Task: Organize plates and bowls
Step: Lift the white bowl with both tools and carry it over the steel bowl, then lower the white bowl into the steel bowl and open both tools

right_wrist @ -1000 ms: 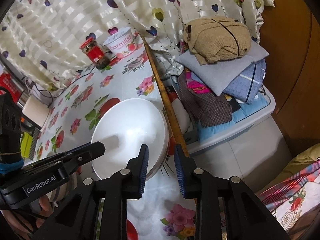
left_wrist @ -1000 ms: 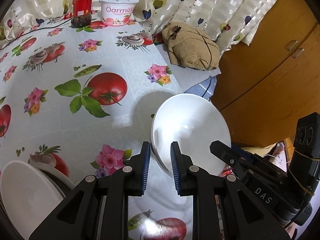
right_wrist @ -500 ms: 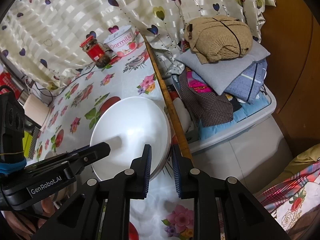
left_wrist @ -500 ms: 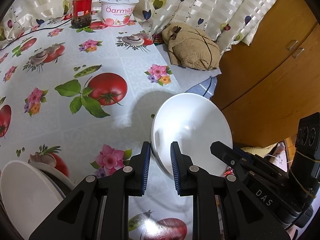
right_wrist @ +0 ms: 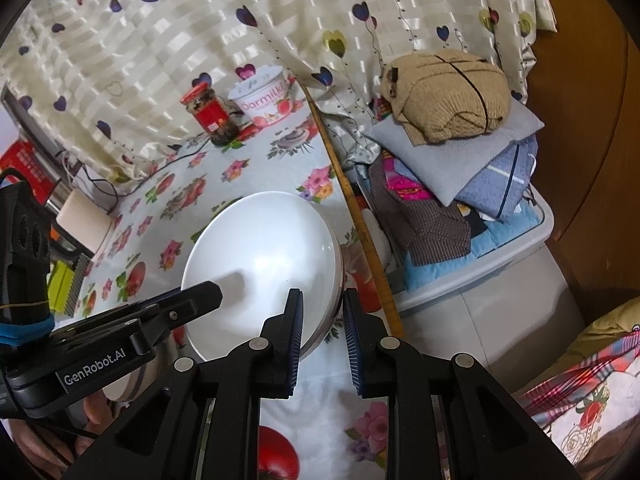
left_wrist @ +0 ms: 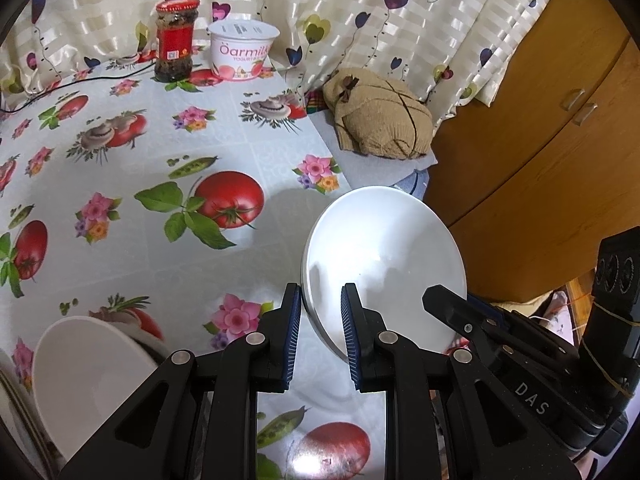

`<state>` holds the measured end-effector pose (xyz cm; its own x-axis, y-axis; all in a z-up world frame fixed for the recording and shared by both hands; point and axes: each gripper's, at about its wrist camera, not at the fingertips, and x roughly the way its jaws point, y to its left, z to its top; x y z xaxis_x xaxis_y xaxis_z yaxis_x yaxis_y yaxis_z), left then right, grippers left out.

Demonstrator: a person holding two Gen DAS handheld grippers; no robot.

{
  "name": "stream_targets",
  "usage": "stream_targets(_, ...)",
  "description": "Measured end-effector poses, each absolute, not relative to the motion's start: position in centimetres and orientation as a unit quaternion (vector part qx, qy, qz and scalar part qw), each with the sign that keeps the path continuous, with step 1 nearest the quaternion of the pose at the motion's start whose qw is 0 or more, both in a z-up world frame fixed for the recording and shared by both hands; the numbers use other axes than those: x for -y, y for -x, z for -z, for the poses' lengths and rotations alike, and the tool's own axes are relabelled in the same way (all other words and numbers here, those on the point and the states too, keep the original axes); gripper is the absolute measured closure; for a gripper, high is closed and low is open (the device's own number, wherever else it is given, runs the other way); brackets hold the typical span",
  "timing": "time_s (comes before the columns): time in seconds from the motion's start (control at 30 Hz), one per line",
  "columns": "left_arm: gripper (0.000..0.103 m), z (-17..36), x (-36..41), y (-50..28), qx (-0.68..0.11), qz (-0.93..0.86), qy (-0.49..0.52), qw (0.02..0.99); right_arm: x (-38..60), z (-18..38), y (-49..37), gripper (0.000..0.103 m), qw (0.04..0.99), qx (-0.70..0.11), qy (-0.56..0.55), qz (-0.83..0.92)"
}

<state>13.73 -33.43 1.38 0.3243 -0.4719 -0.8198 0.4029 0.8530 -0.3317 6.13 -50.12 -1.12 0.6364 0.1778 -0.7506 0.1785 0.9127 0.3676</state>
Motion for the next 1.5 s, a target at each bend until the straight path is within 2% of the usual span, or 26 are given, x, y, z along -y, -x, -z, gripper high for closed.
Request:
stream_targets(0.97,0.081,-6.6,24.9,-11.3,-0.467,0.242,0.074,0.847,41.9,-5.7,-4.6,0.083,0.906,-0.393,-0.148,-0.045)
stream_targets(1.5,0.081,-6.4,18.6,-9.5,-0.469,0.194,0.089,0.857,36.1,-5.6,-4.6,0.083,0.899,-0.406,-0.128,-0.098)
